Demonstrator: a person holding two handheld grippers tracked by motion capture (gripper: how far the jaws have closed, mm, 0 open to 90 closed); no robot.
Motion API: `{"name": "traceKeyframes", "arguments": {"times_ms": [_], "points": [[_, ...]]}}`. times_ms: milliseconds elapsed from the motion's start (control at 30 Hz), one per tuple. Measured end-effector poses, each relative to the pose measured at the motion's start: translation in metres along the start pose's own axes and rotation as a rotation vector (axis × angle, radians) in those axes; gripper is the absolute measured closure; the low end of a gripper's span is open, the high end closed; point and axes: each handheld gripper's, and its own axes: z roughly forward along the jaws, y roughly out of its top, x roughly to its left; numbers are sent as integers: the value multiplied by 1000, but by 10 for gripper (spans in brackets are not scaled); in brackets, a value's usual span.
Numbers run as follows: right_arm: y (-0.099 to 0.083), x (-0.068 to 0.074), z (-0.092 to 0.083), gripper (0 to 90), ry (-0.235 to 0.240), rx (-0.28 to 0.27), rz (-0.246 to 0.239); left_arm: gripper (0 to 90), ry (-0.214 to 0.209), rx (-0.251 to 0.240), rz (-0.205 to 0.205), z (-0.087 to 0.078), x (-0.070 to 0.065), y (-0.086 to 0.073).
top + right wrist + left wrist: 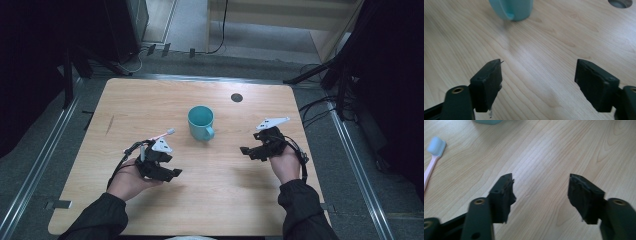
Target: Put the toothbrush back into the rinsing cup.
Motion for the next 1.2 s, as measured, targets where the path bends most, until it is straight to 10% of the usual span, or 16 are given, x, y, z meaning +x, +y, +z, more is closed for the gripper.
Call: {"name": "traceKeyframes", "arguments": {"times_ms": [367,1200], "points": [[-3,2,4,206,-2,31,-43,573,32,-1,-40,-8,12,-3],[-1,9,12,196,31,71,-110,526,10,11,-85,-28,38,-13]]}}
